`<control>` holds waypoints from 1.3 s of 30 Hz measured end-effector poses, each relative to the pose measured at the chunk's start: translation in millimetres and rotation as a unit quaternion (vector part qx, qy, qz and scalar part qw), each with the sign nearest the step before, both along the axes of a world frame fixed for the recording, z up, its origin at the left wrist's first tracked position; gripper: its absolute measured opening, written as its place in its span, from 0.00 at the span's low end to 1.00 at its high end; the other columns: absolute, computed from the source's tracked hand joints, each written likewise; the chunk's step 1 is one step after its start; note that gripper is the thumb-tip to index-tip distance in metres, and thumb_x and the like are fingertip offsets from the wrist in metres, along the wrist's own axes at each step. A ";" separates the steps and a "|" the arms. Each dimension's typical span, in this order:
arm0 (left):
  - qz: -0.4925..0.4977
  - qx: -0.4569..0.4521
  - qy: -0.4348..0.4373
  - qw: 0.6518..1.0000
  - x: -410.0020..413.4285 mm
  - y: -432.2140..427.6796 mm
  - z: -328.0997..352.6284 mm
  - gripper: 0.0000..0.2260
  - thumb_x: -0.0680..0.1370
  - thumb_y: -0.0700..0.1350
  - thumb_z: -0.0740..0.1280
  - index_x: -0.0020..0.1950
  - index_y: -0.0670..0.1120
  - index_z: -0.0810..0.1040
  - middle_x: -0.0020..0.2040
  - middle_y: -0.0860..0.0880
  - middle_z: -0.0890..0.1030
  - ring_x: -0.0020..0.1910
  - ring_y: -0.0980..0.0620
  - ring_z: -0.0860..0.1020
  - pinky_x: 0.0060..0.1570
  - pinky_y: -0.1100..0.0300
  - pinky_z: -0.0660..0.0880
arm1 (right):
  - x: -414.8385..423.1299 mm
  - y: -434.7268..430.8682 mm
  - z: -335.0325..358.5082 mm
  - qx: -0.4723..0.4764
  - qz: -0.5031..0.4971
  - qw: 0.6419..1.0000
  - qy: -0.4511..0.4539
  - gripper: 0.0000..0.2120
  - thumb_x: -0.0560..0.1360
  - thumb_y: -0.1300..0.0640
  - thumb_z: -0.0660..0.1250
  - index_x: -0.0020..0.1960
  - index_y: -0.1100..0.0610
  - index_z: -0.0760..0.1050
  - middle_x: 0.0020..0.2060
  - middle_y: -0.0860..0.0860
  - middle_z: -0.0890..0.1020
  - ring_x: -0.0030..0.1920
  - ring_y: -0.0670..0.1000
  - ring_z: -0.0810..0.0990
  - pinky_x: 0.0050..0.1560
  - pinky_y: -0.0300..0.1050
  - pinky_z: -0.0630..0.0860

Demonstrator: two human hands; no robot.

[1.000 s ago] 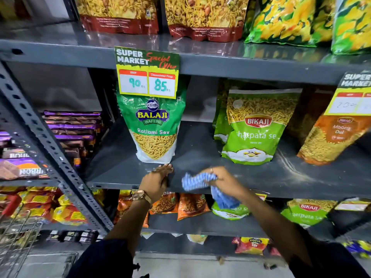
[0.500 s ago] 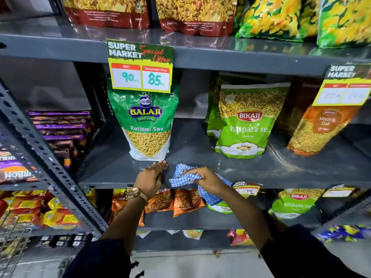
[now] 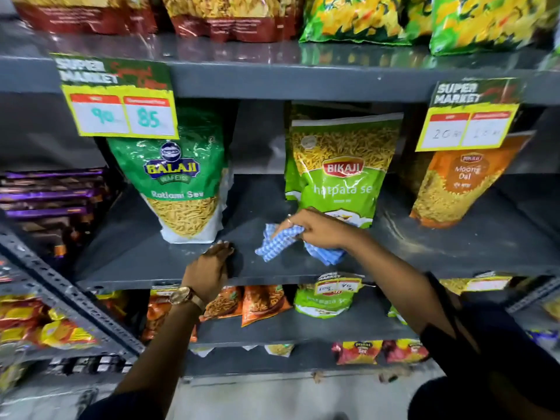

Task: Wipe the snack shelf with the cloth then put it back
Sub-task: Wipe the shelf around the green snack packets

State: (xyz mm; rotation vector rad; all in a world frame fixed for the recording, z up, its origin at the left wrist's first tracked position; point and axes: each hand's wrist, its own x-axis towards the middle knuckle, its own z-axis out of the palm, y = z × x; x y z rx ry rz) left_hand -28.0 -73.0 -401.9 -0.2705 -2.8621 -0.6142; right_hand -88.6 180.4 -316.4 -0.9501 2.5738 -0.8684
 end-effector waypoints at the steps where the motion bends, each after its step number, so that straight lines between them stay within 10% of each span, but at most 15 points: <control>1: -0.005 0.012 0.008 1.000 -2.9 7.4 0.2 0.25 0.69 0.45 0.52 0.62 0.45 0.76 0.64 0.43 0.76 0.57 0.37 0.77 0.51 0.44 0.76 | -8.6 -0.6 2.4 0.022 0.013 0.999 0.027 0.24 0.64 0.68 0.56 0.55 0.55 0.79 0.52 0.58 0.83 0.54 0.52 0.80 0.56 0.45 0.74; 7: 0.040 0.067 -0.004 0.997 -16.1 44.6 -12.1 0.25 0.66 0.42 0.53 0.60 0.44 0.77 0.59 0.40 0.79 0.55 0.37 0.78 0.52 0.43 0.77 | -20.6 9.0 -45.3 0.190 0.130 0.973 0.003 0.30 0.66 0.72 0.54 0.61 0.49 0.75 0.61 0.59 0.77 0.59 0.56 0.72 0.65 0.47 0.67; 13: 0.102 0.095 0.029 0.990 -13.7 59.9 -21.6 0.24 0.64 0.36 0.57 0.59 0.41 0.78 0.58 0.38 0.79 0.55 0.36 0.78 0.55 0.42 0.74 | -31.6 67.7 -67.1 0.120 0.222 0.968 0.001 0.39 0.58 0.76 0.51 0.62 0.49 0.74 0.69 0.50 0.71 0.72 0.49 0.62 0.74 0.53 0.60; 33: 0.120 0.036 0.034 0.992 -13.1 143.4 -15.7 0.20 0.70 0.43 0.54 0.58 0.47 0.77 0.57 0.41 0.79 0.50 0.36 0.78 0.46 0.47 0.76 | -10.4 239.4 -51.0 0.057 0.064 0.996 -0.009 0.34 0.60 0.76 0.52 0.54 0.48 0.80 0.61 0.48 0.79 0.66 0.45 0.72 0.65 0.29 0.61; 39: 0.104 0.312 -0.004 0.944 -35.5 194.7 -9.9 0.29 0.77 0.50 0.65 0.73 0.43 0.57 0.70 0.41 0.68 0.66 0.45 0.69 0.64 0.51 0.67 | -5.6 179.1 -40.3 -0.047 0.028 0.998 0.020 0.35 0.58 0.73 0.50 0.59 0.55 0.78 0.63 0.53 0.78 0.67 0.46 0.70 0.71 0.37 0.62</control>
